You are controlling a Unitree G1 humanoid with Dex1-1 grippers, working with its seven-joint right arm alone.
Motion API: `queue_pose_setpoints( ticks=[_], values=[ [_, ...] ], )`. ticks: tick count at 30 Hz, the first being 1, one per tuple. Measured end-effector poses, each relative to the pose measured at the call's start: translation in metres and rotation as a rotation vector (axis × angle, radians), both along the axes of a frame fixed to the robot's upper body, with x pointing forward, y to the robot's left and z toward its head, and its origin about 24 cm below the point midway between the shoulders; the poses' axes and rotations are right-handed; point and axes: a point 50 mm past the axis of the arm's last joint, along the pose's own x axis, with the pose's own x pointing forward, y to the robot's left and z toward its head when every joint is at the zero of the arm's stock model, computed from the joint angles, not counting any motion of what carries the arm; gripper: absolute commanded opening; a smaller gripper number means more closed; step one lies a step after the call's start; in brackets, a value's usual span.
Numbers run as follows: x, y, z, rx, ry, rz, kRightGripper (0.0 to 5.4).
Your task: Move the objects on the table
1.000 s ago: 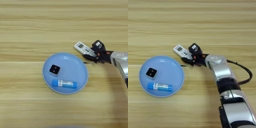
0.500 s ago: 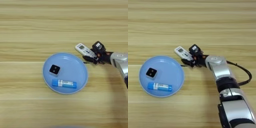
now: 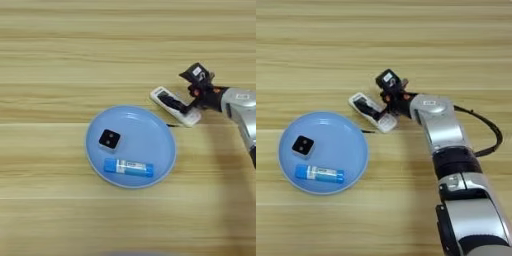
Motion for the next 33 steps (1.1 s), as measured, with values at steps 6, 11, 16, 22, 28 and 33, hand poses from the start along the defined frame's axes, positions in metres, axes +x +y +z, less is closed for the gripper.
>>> queue_pose_setpoints(
  ticks=[6,11,16,22,28,33],
  values=[
    [-0.008,0.013,0.021,0.021,-0.074,0.054,5.37],
    [-0.025,0.029,0.032,0.058,-0.089,0.143,5.37],
    [-0.040,0.044,0.041,0.085,-0.095,0.219,5.37],
    [-0.053,0.055,0.040,0.107,-0.069,0.286,5.37],
    [-0.066,0.067,0.034,0.112,-0.024,0.356,5.37],
    [-0.079,0.078,0.017,0.108,0.060,0.411,5.37]
  ],
)
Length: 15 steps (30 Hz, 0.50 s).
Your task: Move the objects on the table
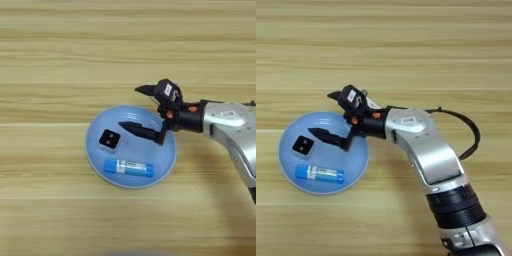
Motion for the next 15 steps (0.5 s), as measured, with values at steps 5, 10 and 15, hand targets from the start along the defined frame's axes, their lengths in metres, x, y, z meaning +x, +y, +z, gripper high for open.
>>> queue_pose_setpoints(
  ticks=[5,10,15],
  values=[
    [-0.006,0.012,-0.009,-0.006,0.032,0.043,5.37],
    [-0.005,0.017,-0.019,-0.026,0.063,0.037,5.37],
    [-0.003,0.023,-0.030,-0.047,0.095,0.029,5.37]
  ],
)
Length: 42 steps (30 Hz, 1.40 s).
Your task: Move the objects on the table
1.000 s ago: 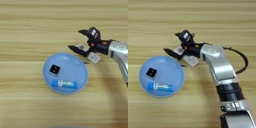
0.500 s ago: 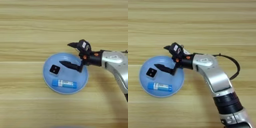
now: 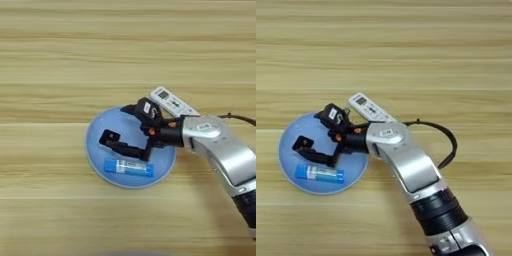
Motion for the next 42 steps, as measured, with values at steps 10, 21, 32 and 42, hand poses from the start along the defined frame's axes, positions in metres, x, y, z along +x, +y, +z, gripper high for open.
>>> queue_pose_setpoints(
  ticks=[10,21,32,42],
  values=[
    [0.000,0.006,-0.012,-0.058,0.035,0.032,5.37],
    [0.007,0.014,-0.022,-0.107,0.056,0.034,4.70],
    [0.009,0.019,-0.031,-0.149,0.067,0.048,3.05],
    [0.008,0.019,-0.034,-0.162,0.063,0.057,2.48]
  ],
)
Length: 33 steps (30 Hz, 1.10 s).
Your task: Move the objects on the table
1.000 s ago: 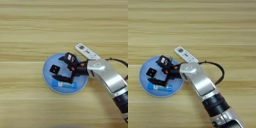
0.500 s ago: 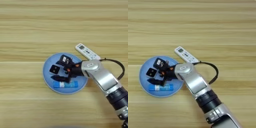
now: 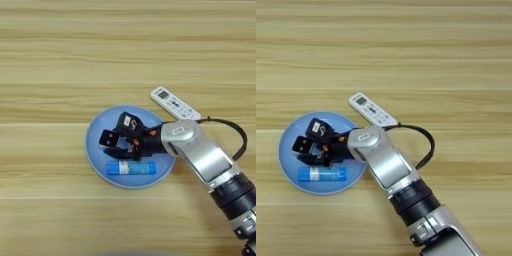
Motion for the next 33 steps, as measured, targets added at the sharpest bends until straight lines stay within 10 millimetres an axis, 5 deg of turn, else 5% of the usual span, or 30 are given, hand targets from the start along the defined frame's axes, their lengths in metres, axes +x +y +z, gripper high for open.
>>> queue_pose_setpoints(
  ticks=[7,18,33],
  values=[
    [0.001,0.000,0.003,0.012,-0.011,-0.005,2.48],
    [0.027,-0.015,0.049,0.141,-0.108,-0.091,2.48],
    [0.076,-0.090,0.073,0.126,-0.202,-0.398,2.48]
  ],
)
